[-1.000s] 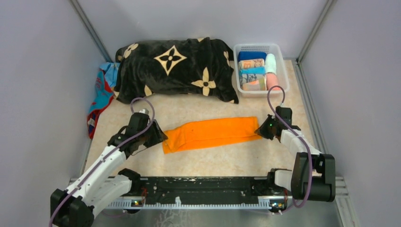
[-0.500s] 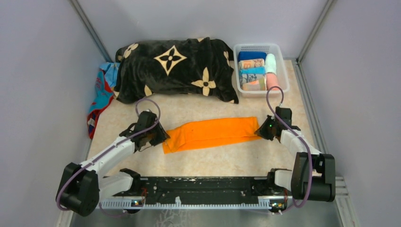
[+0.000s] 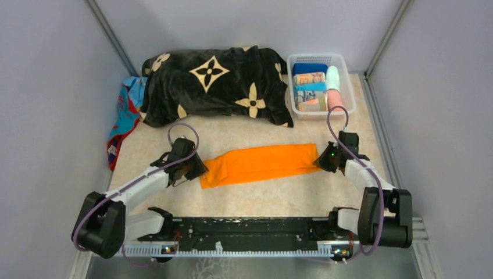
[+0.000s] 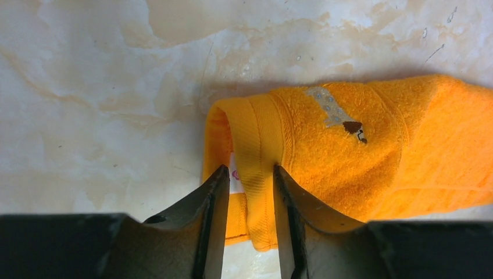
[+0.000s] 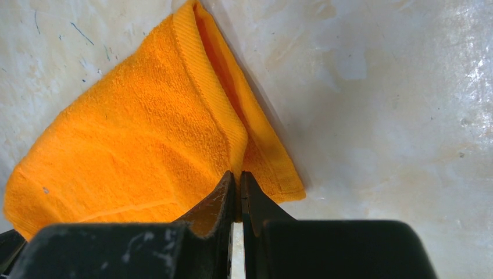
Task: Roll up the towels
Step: Fold the towel at the center of the board.
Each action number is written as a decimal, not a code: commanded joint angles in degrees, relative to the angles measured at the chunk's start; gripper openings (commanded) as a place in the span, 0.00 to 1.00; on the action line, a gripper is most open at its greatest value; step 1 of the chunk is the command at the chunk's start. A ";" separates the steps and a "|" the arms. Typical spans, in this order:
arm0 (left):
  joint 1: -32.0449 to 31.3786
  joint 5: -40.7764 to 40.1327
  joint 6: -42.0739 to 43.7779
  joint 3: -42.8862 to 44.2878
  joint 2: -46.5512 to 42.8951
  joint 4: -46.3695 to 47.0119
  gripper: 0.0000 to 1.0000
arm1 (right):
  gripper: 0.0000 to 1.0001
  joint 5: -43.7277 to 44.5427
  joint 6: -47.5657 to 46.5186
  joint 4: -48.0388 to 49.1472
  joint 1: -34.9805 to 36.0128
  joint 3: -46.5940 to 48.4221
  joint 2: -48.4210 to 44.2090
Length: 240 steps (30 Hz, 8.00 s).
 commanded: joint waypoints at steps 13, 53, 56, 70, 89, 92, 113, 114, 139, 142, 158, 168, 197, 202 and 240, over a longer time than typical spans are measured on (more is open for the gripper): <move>0.32 -2.04 1.59 2.48 -1.67 -1.24 0.00 | 0.06 2.71 -1.32 0.15 -0.76 -0.25 -1.76; 0.60 -1.53 12.74 15.75 9.80 -21.81 0.07 | 0.06 9.33 -0.85 -13.24 -0.72 5.43 -5.64; 0.61 -1.14 12.77 15.56 13.10 -20.38 0.07 | 0.07 9.12 -0.60 -11.93 -0.78 4.10 -3.48; 0.64 -4.74 13.17 17.89 17.14 -21.57 0.10 | 0.14 10.67 0.80 -12.48 -0.76 2.53 -7.55; -0.71 1.97 12.66 20.22 5.33 -23.66 0.57 | 0.50 -1.57 -3.81 3.96 5.61 5.15 -7.64; -2.07 5.72 11.85 18.08 5.37 -19.92 0.56 | 0.49 -3.82 -3.19 8.65 7.11 5.72 -1.96; 3.69 -12.53 12.33 18.89 22.19 -12.11 0.48 | 0.50 3.63 0.50 13.38 -0.16 5.05 13.09; 3.69 -12.98 12.35 19.31 21.71 -12.64 0.49 | 0.50 3.39 0.00 12.85 -0.11 5.10 11.80; -0.05 -1.17 15.42 22.53 22.50 -7.29 0.67 | 0.45 15.71 -31.06 8.15 53.44 19.94 14.04; -0.09 -2.62 15.67 22.31 23.39 -7.28 0.67 | 0.44 15.79 -37.95 6.74 56.36 21.93 16.90; 0.32 -2.67 16.03 21.51 26.64 -6.84 0.67 | 0.34 13.21 -59.04 13.79 61.90 20.18 21.45; 0.33 -2.81 16.08 21.45 26.26 -7.11 0.67 | 0.31 11.49 -62.36 10.79 62.34 20.65 23.43; 0.33 -2.74 16.18 21.84 26.20 -7.94 0.67 | 0.10 17.02 -64.19 8.30 64.63 21.68 22.86; 0.31 -2.99 16.20 21.91 26.11 -8.09 0.67 | 0.10 18.50 -64.12 8.04 64.63 21.63 22.26; 0.35 -3.75 16.23 22.21 21.11 -12.53 0.71 | 0.33 10.88 -53.35 3.28 65.35 20.67 17.65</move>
